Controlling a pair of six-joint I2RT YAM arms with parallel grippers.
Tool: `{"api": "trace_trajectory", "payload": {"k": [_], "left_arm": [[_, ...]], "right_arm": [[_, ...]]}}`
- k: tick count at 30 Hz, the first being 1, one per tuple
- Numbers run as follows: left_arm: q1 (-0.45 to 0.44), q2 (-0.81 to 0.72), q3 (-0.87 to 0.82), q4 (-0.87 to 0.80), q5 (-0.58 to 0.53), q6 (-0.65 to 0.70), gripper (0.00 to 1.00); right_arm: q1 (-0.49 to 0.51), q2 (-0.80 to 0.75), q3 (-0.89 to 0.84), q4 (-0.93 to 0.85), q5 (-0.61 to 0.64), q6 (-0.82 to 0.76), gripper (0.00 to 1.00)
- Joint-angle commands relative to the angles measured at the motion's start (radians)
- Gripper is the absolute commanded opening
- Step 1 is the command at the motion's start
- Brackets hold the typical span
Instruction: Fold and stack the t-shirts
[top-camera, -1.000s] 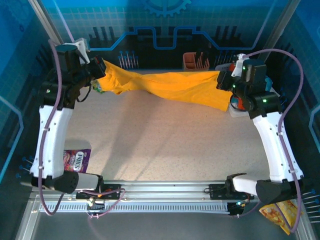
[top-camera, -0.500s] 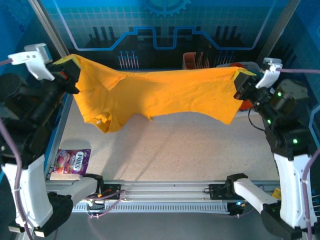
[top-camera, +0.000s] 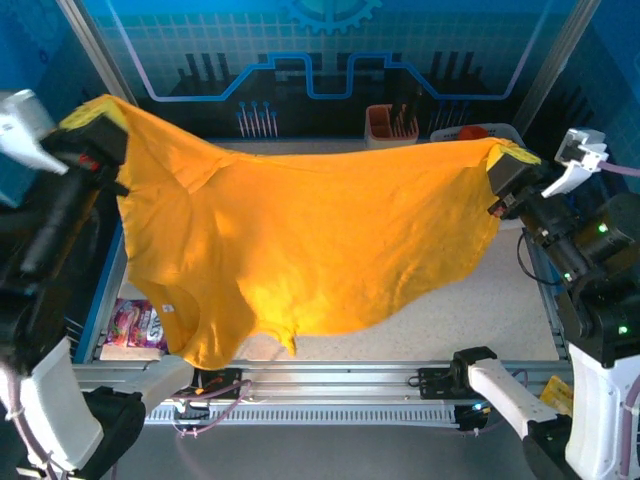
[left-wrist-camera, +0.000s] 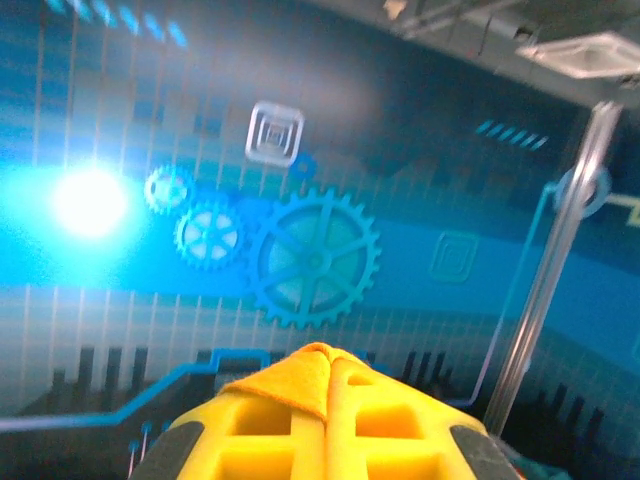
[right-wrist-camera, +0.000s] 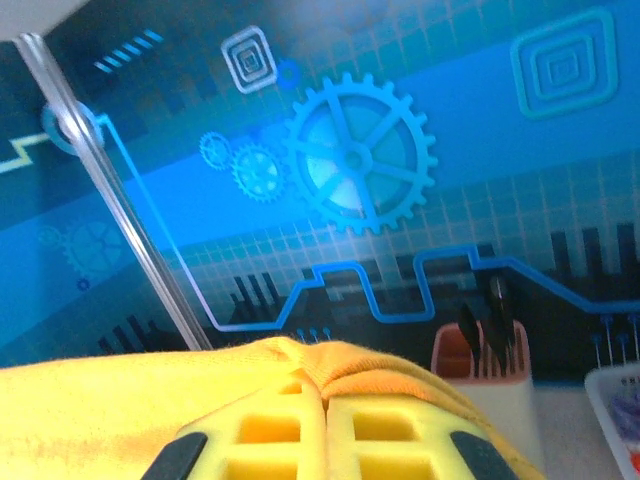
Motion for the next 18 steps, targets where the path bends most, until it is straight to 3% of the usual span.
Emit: {"api": "trace_trajectory", "payload": {"k": [1, 6, 10, 14, 18], "left_arm": [[0.006, 0.064, -0.188, 0.043, -0.042, -0.029, 0.0], [0.019, 0.072, -0.525, 0.161, -0.041, -0.113, 0.0], [0.043, 0.181, -0.688, 0.238, -0.014, -0.176, 0.0], [0.062, 0.371, -0.719, 0.302, 0.038, -0.212, 0.0], [0.069, 0.545, -0.633, 0.347, 0.053, -0.224, 0.0]], "right_arm": [[-0.01, 0.049, -0.085, -0.086, 0.074, 0.058, 0.0], [-0.009, 0.111, -0.319, -0.044, 0.039, 0.102, 0.0], [-0.011, 0.207, -0.502, 0.084, 0.017, 0.118, 0.0], [-0.025, 0.383, -0.591, 0.248, -0.041, 0.12, 0.0], [-0.066, 0.569, -0.577, 0.394, -0.137, 0.157, 0.0]]}}
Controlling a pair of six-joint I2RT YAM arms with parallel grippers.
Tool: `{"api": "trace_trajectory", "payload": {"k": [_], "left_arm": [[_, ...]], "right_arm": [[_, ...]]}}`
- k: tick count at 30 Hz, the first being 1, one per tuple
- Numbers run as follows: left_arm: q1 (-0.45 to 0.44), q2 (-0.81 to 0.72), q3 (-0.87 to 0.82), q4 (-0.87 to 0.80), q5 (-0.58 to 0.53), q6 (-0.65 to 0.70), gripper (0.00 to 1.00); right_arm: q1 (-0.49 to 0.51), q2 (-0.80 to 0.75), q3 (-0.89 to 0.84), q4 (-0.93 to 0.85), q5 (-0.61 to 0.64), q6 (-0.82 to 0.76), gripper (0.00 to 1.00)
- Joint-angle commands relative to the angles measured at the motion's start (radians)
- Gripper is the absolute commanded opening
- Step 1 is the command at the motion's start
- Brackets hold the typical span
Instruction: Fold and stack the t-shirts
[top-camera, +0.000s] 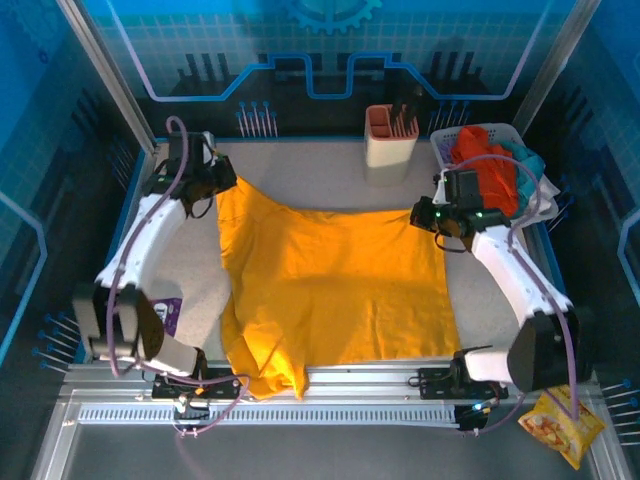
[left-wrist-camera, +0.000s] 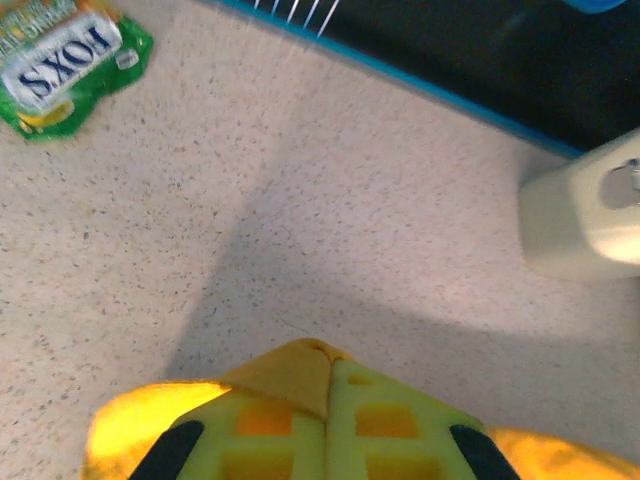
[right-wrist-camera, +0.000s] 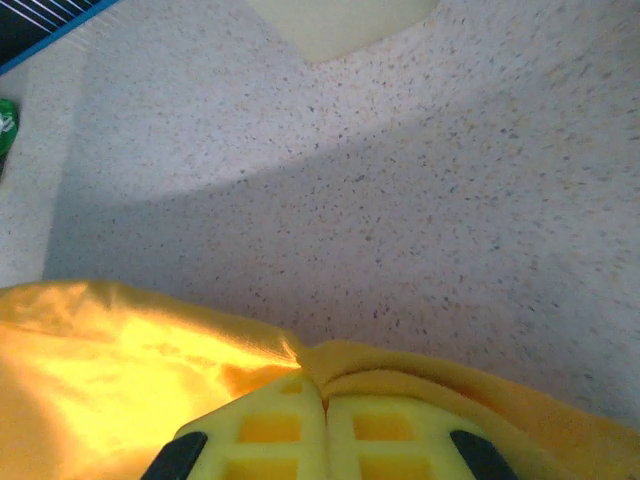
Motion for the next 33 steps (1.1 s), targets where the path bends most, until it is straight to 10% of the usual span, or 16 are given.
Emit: {"api": "trace_trajectory", "payload": {"k": [1, 18, 33], "left_arm": [[0.012, 0.116, 0.106, 0.108, 0.027, -0.037, 0.0], [0.037, 0.687, 0.907, -0.186, 0.135, -0.014, 0.0], [0.035, 0.477, 0.478, -0.034, 0.224, -0.128, 0.0]], "right_arm": [[-0.047, 0.101, 0.028, 0.224, -0.091, 0.045, 0.0], [-0.2, 0.427, 0.314, 0.215, -0.23, 0.046, 0.0], [-0.212, 0.514, 0.356, 0.14, -0.327, -0.003, 0.01]]}}
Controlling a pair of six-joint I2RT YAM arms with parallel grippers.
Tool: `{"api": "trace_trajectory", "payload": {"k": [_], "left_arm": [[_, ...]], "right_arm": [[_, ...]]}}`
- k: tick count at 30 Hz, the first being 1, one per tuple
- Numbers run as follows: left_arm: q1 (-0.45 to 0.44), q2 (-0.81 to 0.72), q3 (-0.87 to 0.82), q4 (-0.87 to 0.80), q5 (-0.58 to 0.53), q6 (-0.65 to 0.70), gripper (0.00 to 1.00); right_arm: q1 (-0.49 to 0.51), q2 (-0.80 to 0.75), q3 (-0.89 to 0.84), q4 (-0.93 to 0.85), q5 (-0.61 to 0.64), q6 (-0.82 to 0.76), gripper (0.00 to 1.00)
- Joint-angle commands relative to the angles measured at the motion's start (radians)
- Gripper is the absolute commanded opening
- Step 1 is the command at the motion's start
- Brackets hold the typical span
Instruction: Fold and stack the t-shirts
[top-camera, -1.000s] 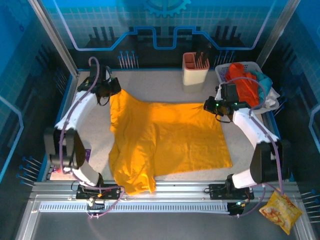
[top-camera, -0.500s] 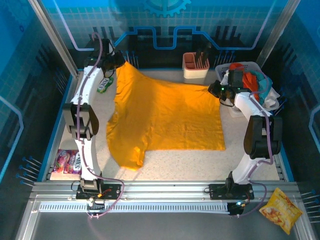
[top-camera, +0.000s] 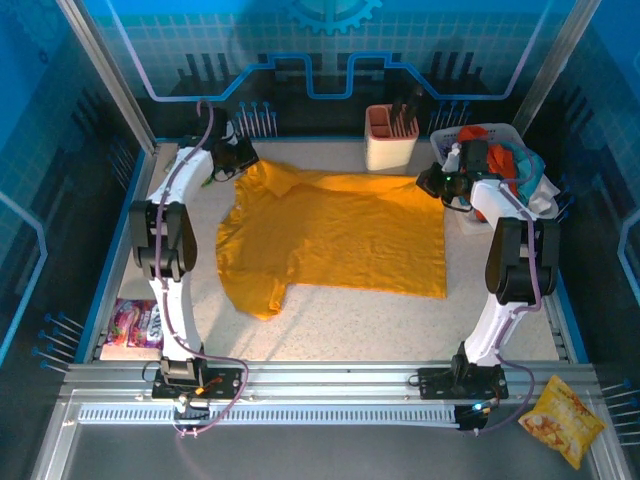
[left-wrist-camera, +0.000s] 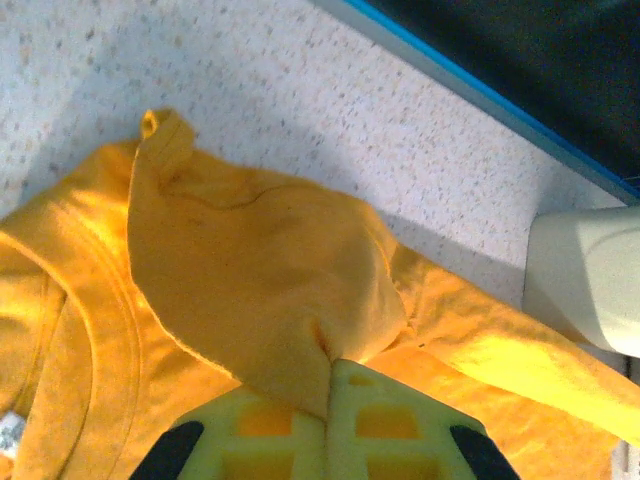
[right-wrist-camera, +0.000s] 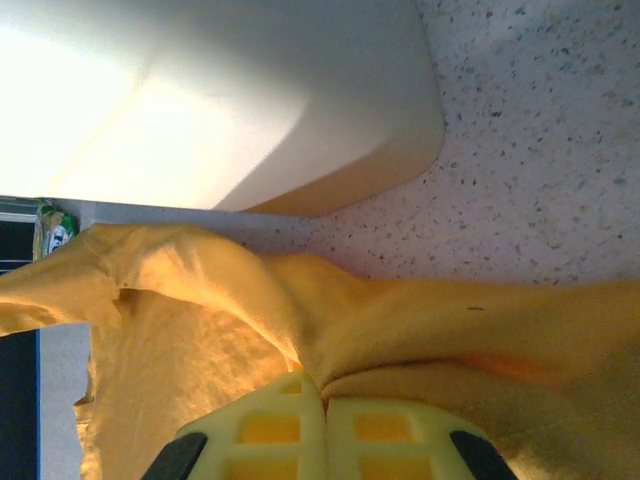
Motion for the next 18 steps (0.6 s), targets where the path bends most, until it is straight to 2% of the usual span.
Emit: {"api": "trace_trajectory", "payload": {"k": [1, 14, 18], "left_arm": [[0.007, -0.113, -0.042, 0.03, 0.032, -0.032, 0.0], [0.029, -0.26, -0.221, -0.061, 0.055, -0.113, 0.0], [0.044, -0.307, -0.311, -0.04, 0.072, -0.14, 0.0]], "right_arm": [[-0.01, 0.008, 0.028, -0.044, -0.017, -0.025, 0.01], [-0.053, 0.0, -0.005, -0.173, 0.039, -0.07, 0.0], [-0.063, 0.01, -0.002, -0.224, 0.064, -0.096, 0.01]]}}
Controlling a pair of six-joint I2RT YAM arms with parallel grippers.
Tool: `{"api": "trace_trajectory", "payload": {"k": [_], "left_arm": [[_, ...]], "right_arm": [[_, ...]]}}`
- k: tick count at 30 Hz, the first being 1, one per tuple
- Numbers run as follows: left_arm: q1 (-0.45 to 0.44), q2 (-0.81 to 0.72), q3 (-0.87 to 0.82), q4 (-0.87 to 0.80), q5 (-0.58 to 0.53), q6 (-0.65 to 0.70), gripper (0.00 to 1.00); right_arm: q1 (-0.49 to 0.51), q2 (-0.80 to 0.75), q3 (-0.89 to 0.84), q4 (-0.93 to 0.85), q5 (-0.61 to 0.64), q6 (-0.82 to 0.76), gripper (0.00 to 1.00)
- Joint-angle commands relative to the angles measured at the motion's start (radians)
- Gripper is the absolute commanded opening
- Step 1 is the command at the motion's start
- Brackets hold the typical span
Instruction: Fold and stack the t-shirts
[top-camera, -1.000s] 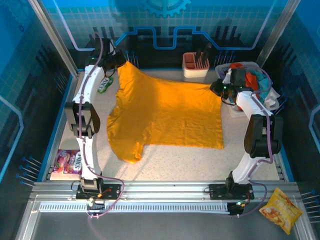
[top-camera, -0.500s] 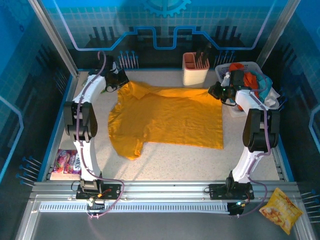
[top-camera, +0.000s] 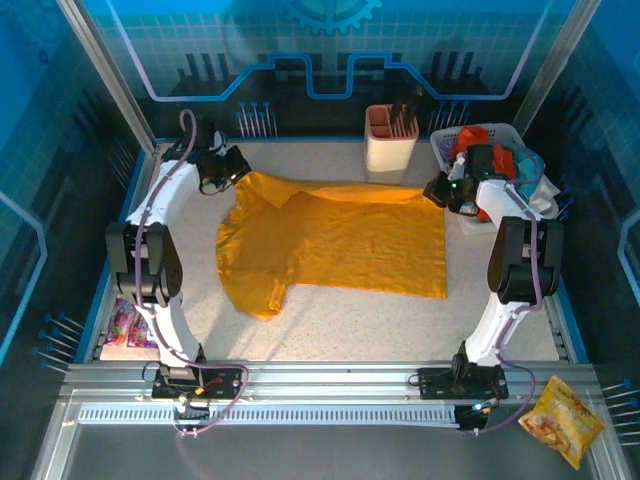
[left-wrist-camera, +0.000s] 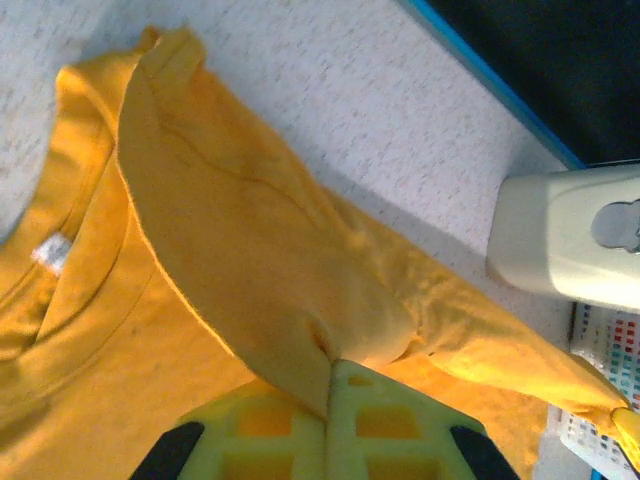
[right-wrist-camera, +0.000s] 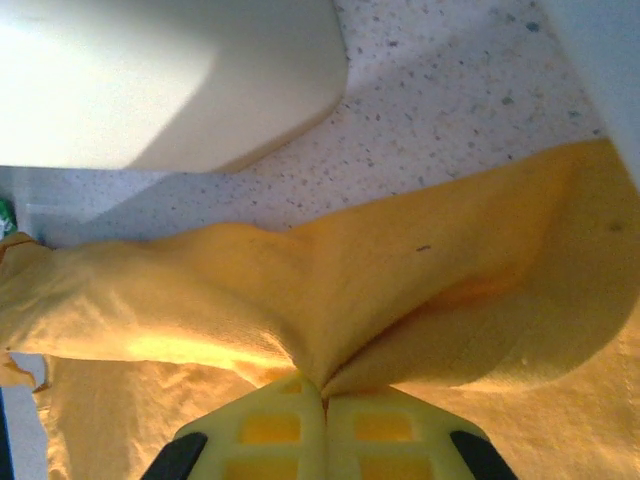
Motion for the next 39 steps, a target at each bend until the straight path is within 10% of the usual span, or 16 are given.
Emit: {"api": "trace_trajectory", "payload": {"k": [1, 22, 28, 34, 39], "left_arm": [[0.021, -0.056, -0.063, -0.017, 0.044, -0.04, 0.0], [0.036, -0.091, -0.245, 0.012, 0.021, -0.023, 0.0], [0.037, -0.082, -0.29, -0.004, -0.006, 0.009, 0.01], [0.039, -0.086, -0.323, -0.076, -0.113, 0.058, 0.43], [0.04, -0.127, -0.321, -0.089, -0.132, 0.067, 0.51]], "right_arm": [[-0.022, 0.01, 0.002, -0.082, 0.044, -0.041, 0.01], [0.031, 0.085, 0.074, -0.293, 0.259, -0.12, 0.09], [0.056, 0.091, 0.065, -0.302, 0.304, -0.121, 0.33], [0.068, 0.024, 0.029, -0.293, 0.32, -0.123, 0.72], [0.101, -0.045, -0.017, -0.275, 0.326, -0.129, 0.77]]}}
